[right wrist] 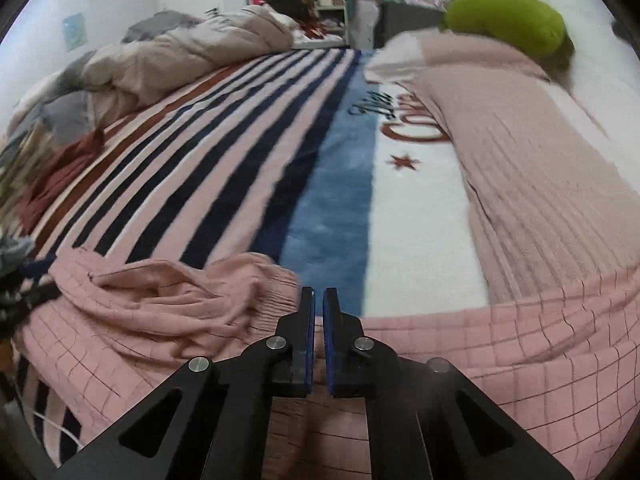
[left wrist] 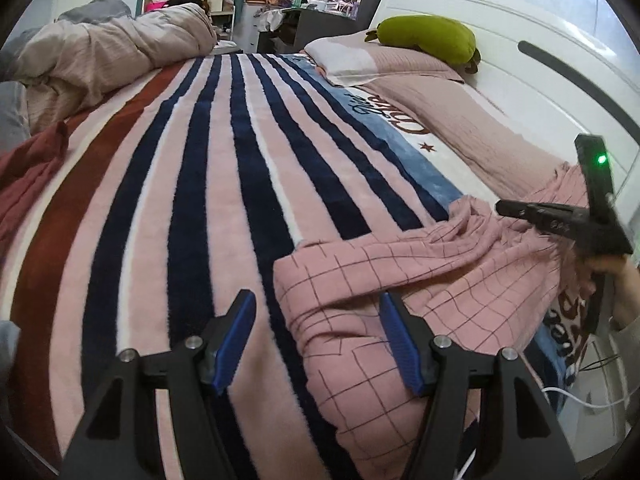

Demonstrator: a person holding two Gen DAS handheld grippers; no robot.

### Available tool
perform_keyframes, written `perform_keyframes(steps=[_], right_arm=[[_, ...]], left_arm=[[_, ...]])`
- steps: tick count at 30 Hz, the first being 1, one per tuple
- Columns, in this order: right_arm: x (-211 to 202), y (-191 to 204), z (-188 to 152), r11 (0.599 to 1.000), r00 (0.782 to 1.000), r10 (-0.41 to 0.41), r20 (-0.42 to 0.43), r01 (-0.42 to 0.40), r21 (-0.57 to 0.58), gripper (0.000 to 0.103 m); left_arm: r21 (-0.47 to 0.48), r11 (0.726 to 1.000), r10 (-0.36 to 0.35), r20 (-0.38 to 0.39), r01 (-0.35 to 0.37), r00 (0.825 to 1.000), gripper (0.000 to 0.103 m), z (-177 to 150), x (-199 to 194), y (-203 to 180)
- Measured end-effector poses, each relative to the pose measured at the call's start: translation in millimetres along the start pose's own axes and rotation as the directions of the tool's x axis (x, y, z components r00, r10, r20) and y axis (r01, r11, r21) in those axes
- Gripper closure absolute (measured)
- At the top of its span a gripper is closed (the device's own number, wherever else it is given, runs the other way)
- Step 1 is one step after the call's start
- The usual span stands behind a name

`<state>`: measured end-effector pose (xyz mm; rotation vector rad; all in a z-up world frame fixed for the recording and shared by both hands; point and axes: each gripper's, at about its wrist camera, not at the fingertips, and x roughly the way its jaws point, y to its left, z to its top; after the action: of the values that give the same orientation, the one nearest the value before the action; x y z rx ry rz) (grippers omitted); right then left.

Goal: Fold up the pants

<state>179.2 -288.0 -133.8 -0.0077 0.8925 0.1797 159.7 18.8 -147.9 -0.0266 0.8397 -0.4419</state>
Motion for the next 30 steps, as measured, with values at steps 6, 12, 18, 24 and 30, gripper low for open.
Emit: perform_keyframes(steps=[6, 12, 18, 24, 30], right_arm=[[-21, 18, -2, 0.983, 0.988, 0.153, -0.022, -0.154, -0.103, 0.1], [-10, 65, -22, 0.929, 0.956, 0.217, -0.197, -0.264, -0.258, 0.1], [-13, 54, -59, 0.945, 0.957, 0.205, -0.206, -0.249, -0.214, 0.101], [-44, 44, -48, 0.963, 0.973, 0.205, -0.106, -0.22, -0.158, 0.063], [-34, 25, -32, 0.991, 0.991, 0.091, -0.099, -0.1, -0.092, 0.049]], left_arm=[[-0.012, 1.0, -0.005, 0.023, 0.005, 1.0, 0.043, 3, -7, 5], [-0.005, 1.0, -0.025, -0.052, 0.025, 0.998, 0.042, -7, 8, 4], [-0.012, 1.0, -0.028, -0.036, 0.027, 0.999, 0.042, -6, 4, 2], [-0.035, 0.999, -0.008, 0.023, 0.009, 1.0, 0.042, -4, -16, 10], [-0.06, 0.998, 0.009, 0.046, -0.006, 0.999, 0.042, -3, -21, 18]])
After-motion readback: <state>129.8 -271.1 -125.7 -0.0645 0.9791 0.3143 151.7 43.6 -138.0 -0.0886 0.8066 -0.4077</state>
